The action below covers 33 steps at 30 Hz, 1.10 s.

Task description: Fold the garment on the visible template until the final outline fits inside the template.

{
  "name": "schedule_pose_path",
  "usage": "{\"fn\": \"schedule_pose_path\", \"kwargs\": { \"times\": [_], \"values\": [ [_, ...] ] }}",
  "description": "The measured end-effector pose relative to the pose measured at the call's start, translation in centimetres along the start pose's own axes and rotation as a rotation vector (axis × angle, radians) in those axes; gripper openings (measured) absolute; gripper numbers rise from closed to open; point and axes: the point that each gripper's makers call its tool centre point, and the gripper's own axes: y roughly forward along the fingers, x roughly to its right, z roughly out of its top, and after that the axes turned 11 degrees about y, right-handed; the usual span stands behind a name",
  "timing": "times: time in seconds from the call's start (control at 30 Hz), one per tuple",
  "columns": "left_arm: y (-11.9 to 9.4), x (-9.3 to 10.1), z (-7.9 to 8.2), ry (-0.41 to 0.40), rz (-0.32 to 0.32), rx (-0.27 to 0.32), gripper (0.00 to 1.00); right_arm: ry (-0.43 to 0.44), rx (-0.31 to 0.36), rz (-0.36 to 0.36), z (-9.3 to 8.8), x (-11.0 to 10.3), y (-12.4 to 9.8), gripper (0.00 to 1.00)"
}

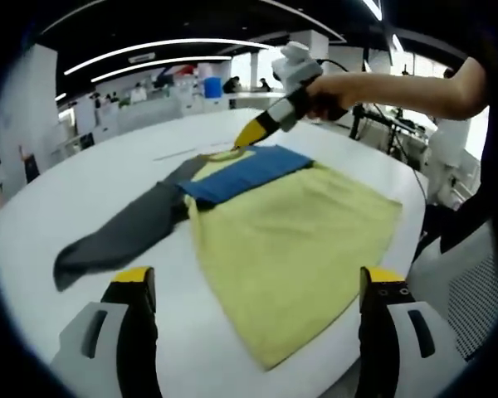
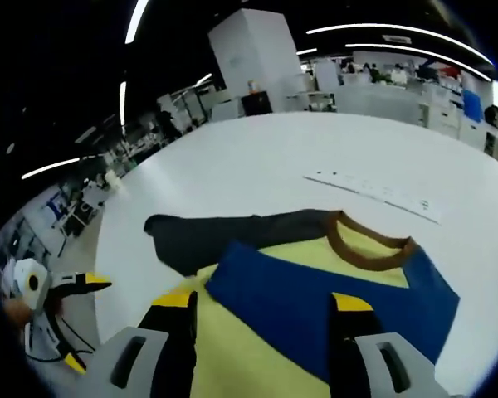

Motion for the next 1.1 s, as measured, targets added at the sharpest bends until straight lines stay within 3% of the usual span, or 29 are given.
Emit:
{"fn": "schedule_pose_path", "kwargs": {
  "times": [0.23, 0.63, 1.1],
  "values": [
    [0.0, 0.2, -0.1, -0.001, 0.001, -0.007, 0.99, 0.043, 0.010, -0.040, -1.5, 3.6, -2.9, 0.55],
    [0.4, 0.5, 0.2, 0.001, -0.010, -0.007, 0.99, 0.109, 0.009, -0.126, -4.2, 9.2, -6.6, 0.36],
    [0.5, 0.7, 0.2, 0.001, -0.019, -0.014, 0.99, 0.103, -0.033, -0.200, -7.2, 12.8, -8.2, 0.17]
  ]
}}
